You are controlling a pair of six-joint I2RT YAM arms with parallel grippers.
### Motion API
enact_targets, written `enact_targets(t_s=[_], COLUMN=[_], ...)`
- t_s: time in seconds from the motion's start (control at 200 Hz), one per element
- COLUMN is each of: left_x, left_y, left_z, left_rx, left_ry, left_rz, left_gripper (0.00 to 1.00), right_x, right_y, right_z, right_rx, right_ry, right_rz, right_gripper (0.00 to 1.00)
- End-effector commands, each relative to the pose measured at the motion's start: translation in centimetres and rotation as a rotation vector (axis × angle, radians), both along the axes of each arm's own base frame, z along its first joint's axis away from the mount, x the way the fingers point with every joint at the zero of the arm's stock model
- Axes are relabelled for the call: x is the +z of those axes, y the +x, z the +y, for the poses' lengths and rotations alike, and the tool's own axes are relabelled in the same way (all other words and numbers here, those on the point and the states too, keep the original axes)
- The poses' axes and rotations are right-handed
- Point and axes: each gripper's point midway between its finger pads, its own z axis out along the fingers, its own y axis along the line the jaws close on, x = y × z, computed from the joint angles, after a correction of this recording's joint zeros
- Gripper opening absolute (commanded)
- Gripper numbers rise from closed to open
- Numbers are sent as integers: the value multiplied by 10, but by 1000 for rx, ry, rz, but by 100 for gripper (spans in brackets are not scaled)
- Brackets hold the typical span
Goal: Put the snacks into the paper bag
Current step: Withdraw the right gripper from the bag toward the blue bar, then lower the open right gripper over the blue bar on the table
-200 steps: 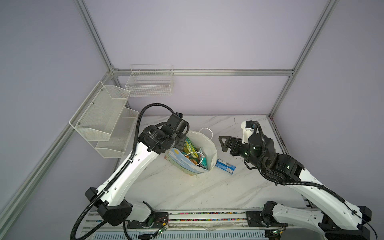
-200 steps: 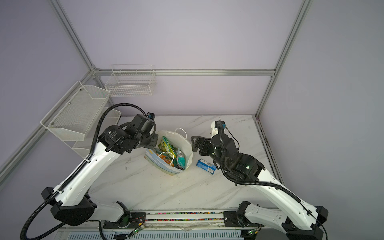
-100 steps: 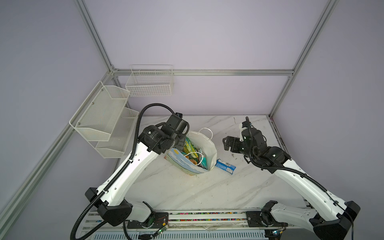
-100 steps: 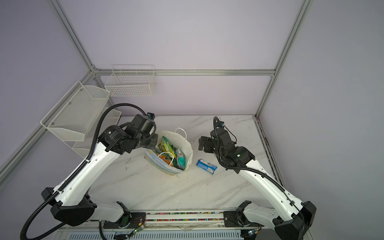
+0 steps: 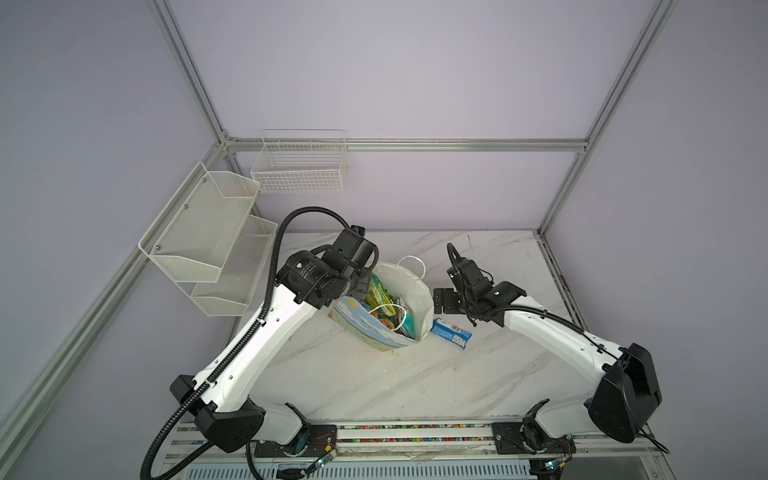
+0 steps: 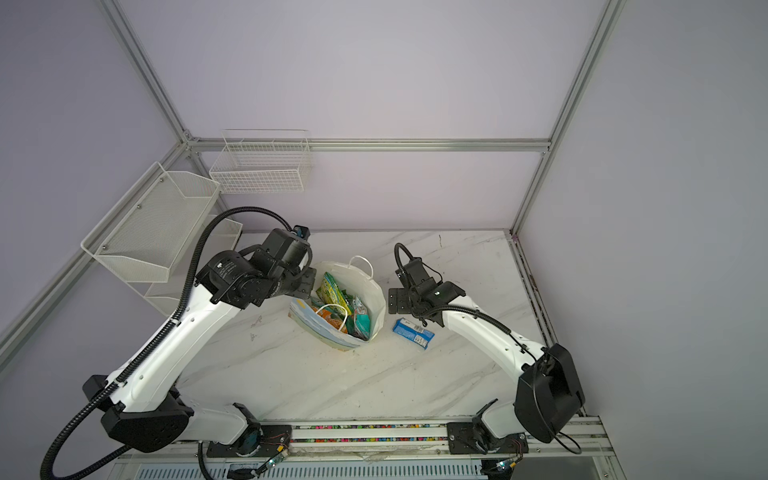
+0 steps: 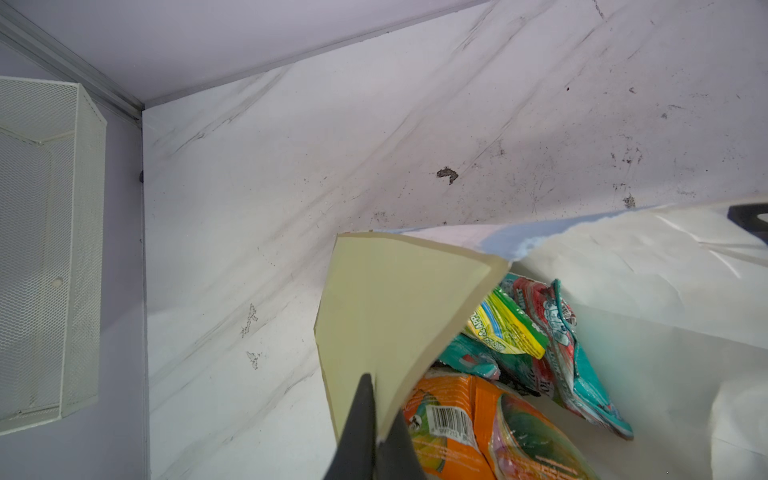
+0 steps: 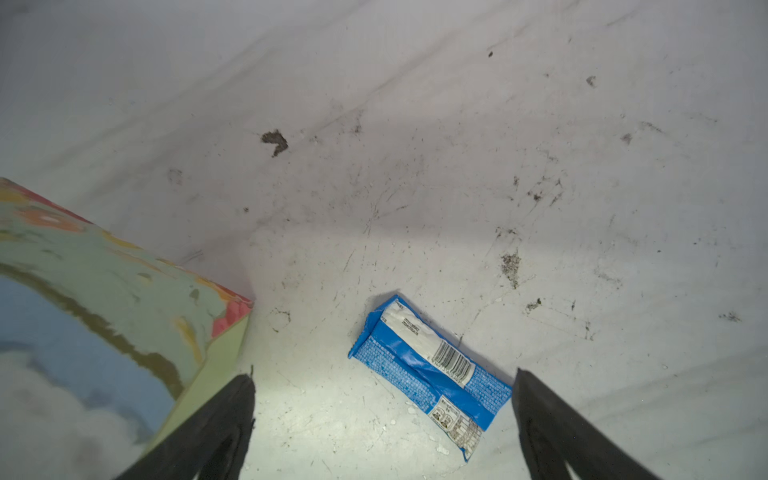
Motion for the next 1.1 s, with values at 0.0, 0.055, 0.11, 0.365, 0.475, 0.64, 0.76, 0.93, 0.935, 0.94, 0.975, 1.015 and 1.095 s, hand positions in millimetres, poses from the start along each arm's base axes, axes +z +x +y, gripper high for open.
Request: enact_targets(t_s=[0.0, 0.055, 0.11, 0.365, 0.475, 0.64, 0.76, 0.93, 0.935, 0.94, 0.975, 1.015, 1.095], left_x=[30, 30, 30, 28, 28, 28, 26, 24, 24, 24, 24, 24, 23], left_y=[-1, -1, 0, 1, 1, 0, 0, 1, 1, 1, 1, 2, 2], left_z=[10, 9, 9, 5, 6, 7, 6, 6, 6, 6, 6, 6, 5], left_rx=[29, 28, 27, 23, 24, 27, 25, 25, 25, 25, 25, 25, 24], left_ry=[-43, -44, -45, -52, -51, -51, -49, -46, -46, -46, -45, -44, -43], left_rz=[-110, -109, -109, -103, -104, -104, -100, -96, -96, -96, -96, -96, -94], left_gripper=[0, 0, 0, 0, 0, 0, 0, 0, 0, 0, 0, 0, 0], right_x=[-10, -15, -21, -57, -71, -88, -95, -107, -108, -107, -109, -111, -116], right_y=[-3, -5, -6, -13, -16, -18, -18, -18, -18, -18, -18, -18, -18], right_z=[-4, -5, -6, -7, -5, -4, -4, -10, -10, -10, -10, -10, -11], right_rx=[38, 53, 62, 113, 134, 152, 160, 147, 147, 148, 146, 144, 143], right_ry=[-39, -54, -71, -116, -125, -141, -150, -179, -179, -178, -175, -172, -180], right_rz=[12, 23, 32, 102, 131, 167, 178, 198, 199, 198, 201, 204, 215], right_gripper=[97, 97, 97, 97, 97, 97, 97, 97, 97, 97, 97, 97, 97])
